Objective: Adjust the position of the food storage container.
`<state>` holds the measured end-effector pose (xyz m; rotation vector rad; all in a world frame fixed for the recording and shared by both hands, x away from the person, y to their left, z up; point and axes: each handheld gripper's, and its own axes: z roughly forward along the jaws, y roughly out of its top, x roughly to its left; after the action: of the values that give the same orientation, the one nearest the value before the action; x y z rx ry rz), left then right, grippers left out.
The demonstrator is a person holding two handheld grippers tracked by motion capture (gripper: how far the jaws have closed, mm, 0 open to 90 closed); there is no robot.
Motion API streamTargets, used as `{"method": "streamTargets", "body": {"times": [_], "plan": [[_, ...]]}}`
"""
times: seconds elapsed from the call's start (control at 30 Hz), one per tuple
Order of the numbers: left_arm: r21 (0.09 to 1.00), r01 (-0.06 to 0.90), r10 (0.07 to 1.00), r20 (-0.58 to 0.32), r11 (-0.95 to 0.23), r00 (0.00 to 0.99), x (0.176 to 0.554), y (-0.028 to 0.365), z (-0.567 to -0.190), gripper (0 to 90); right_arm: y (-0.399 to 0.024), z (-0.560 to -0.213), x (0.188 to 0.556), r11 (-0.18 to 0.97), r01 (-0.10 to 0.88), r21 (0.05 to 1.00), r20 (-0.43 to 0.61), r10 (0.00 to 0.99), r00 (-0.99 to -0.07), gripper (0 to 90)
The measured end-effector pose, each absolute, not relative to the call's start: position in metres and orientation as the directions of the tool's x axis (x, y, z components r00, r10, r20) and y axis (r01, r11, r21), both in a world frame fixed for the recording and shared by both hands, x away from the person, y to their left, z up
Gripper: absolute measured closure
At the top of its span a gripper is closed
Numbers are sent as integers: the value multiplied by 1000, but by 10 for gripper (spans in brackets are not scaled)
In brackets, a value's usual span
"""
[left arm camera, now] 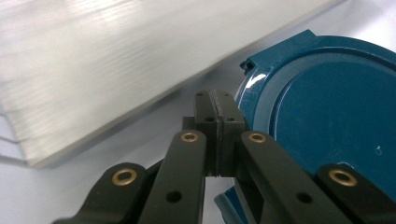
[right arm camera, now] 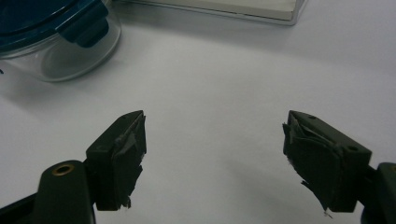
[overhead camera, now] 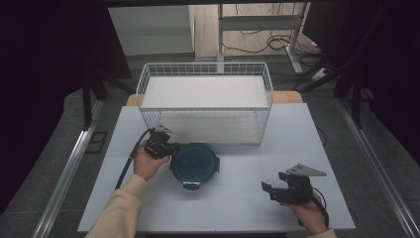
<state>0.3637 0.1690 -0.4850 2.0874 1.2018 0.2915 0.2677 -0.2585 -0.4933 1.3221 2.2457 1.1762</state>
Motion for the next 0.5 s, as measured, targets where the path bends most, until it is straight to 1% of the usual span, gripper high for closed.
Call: {"method": "streamTargets", "body": {"times": [0.5], "plan": [[668, 640, 794, -119, -380, 596, 350, 150, -483, 900, -257, -493, 267, 256, 596, 761, 152, 823, -548, 209]]}}
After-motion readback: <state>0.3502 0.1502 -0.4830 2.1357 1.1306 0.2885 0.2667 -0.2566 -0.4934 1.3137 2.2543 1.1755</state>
